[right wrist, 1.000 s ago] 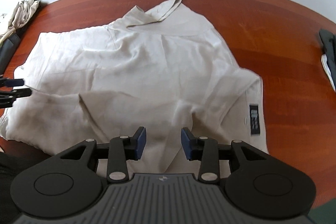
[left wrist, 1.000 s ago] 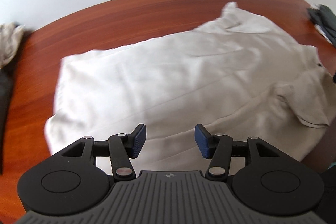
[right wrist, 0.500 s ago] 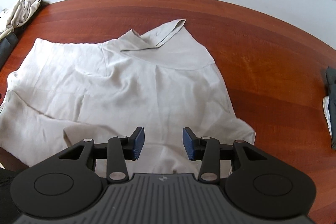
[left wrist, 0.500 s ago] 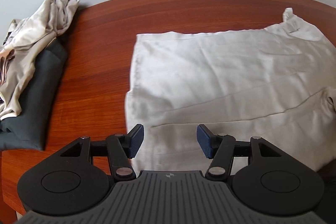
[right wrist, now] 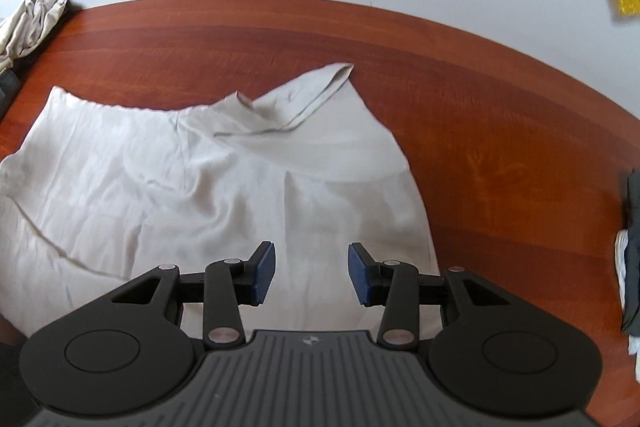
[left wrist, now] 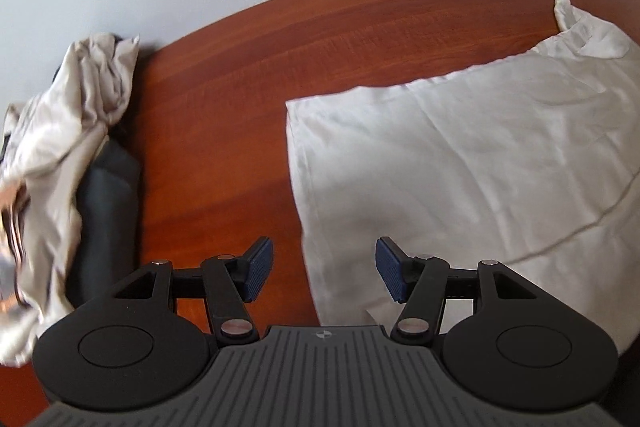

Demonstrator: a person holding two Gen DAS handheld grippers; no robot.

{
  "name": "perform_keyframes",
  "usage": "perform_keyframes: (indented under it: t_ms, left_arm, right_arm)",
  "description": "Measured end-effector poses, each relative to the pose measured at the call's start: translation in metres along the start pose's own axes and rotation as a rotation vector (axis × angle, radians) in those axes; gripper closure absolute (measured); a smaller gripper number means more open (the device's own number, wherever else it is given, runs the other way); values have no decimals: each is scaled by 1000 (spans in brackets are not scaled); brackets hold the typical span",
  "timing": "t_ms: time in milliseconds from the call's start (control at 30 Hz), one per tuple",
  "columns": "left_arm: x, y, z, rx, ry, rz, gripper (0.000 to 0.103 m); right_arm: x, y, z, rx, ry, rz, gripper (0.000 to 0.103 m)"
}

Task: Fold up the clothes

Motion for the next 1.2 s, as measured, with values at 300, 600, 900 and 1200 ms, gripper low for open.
perform_keyframes:
  t_ms: [300,600,900,1200]
  left_arm:
    - [37,26,27,-1,54,13,43]
    - [67,61,44,-11,101,54,43]
    - [89,95,46,-45,138,91,43]
    - [107,130,33,-74,202,124,43]
  right_arm:
    - [53,25,-12,6,8,14,57]
    - [103,58,-17,5,16,22,57]
    - [133,86,-7,22,8,39,57]
    - [144,113,1,38,14,68,57]
Point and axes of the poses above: each gripper's, at about its wrist camera, not at the fingertips, and y roughly the way its jaws point, z to its left, x to its top, the point moved 7 cm from there along y, roughly the way its jaws point, and after that the axes turned 8 degrees about -x, right-handed, at the moved point
